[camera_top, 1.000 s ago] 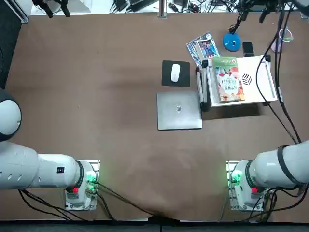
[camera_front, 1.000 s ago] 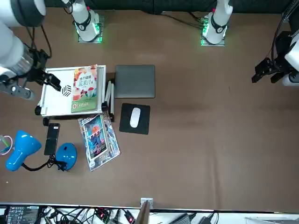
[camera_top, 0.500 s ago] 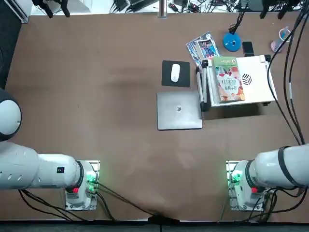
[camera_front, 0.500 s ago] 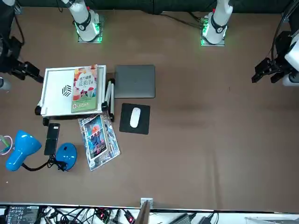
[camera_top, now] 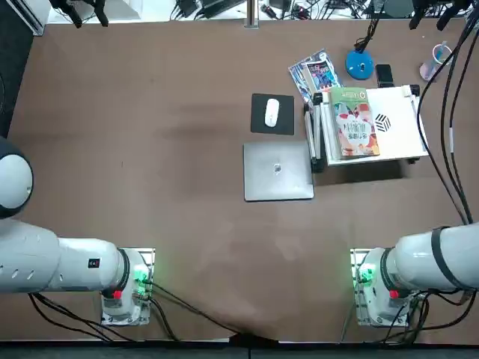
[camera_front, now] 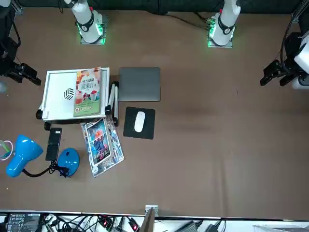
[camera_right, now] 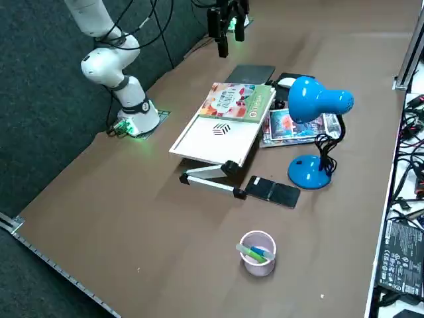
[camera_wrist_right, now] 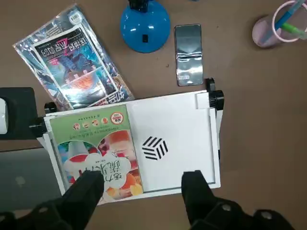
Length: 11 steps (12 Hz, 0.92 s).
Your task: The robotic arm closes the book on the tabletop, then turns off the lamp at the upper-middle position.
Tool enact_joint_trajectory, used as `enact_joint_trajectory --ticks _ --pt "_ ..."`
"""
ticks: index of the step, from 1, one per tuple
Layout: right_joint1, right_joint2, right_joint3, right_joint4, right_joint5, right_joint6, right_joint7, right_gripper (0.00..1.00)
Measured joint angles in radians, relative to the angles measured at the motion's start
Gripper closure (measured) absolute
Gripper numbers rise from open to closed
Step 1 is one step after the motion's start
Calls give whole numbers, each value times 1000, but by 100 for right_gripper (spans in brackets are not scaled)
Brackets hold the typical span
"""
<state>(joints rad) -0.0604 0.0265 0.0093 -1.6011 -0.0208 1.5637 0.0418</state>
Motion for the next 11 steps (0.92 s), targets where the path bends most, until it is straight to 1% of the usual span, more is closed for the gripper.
enact_joint_trajectory --ticks 5,11 --pt "8 0 5 -13 0 35 0 0" --pt "10 -1 7 -13 0 35 -3 0"
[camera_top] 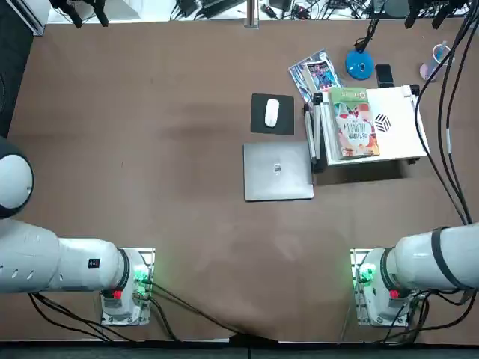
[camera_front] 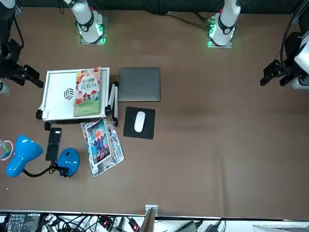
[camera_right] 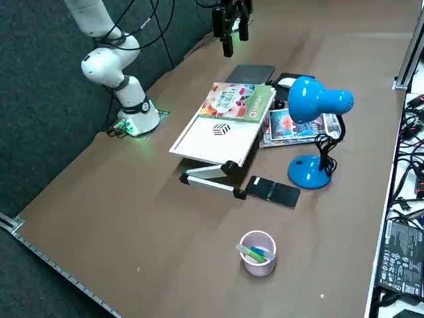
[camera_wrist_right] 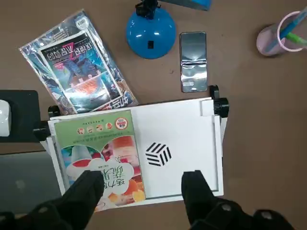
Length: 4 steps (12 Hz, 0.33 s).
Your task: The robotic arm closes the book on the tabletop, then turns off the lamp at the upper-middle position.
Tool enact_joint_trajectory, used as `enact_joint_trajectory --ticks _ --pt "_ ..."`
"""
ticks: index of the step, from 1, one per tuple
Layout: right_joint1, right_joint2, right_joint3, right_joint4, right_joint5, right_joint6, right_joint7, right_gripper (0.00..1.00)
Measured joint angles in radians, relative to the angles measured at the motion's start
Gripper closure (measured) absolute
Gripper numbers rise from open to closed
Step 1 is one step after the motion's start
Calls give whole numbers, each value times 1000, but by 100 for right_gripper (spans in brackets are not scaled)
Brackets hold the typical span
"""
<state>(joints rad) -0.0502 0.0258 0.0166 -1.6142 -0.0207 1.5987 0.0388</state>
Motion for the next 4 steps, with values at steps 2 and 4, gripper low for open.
enact_joint_trajectory --ticks 2,4 --pt "0 0 0 0 0 0 -1 0" --pt "0 0 1 0 0 0 -2 0"
